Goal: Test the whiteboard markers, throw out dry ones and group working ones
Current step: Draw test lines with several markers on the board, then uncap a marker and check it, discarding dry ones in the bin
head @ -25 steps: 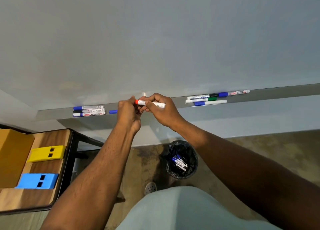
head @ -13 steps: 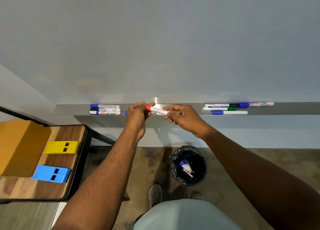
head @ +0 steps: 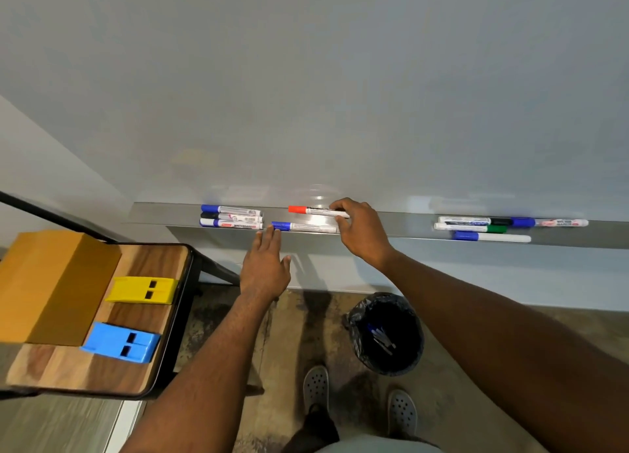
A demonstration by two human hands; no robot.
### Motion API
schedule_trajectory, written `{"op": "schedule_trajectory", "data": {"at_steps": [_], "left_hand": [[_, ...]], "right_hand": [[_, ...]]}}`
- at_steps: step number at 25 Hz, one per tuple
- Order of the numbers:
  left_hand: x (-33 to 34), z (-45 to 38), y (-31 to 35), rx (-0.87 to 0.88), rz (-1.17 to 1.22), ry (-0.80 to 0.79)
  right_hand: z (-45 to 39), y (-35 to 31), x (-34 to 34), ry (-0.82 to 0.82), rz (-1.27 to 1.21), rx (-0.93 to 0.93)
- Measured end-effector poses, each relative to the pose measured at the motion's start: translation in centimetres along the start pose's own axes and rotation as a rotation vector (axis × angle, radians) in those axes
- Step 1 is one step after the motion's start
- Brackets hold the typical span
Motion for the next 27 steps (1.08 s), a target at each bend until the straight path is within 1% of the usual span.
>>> {"op": "schedule_trajectory", "data": {"at_steps": [6,9,12,15,18,20,23,27], "left_hand": [[0.7,0.4,0.0,-0.030,0.023,0.044],[0.8,0.3,-0.2,-0.045,0.062,0.058],[0.7,0.2,-0.3,-0.050,0.073,0.065],[0.2,0.3,0.2,-0.061,0.066,0.082],[-0.2,1.0,2.2,-0.021,0.038,0.145],[0.1,1.3,4.8,0.072,0.031,0.153],[1.3,1.8,9.2,0.245,0.020,0.095],[3.3,2.7,14.6,0.436,-0.072,-0.008]], "right_hand": [[-1.7,-1.0,4.0,-0.057,0.092,-0.049],[-1.8,-0.3,4.8,-0.096,0.153,-0.062],[-1.6,0.3,4.6,-0.092,0.200,-0.074],[-0.3,1.6,3.2,0.008,0.194,-0.092],[2.3,3.6,0.6,0.237,0.184,-0.207],[3.9,5.6,-1.7,0.380,0.183,-0.270],[5.4,8.7,-4.8,0.433,0.236,-0.262],[7.3,13.5,-9.3,0.474,0.381,-0.160]]}}
Point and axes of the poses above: each hand's wrist, its own z-axis away from the middle knuckle, its own x-axis out of the palm, y = z × x, the point moved 4 cm from there along -z, towards the middle knuckle, and after that the axes turned 5 degrees about y, right-handed, at the moved point
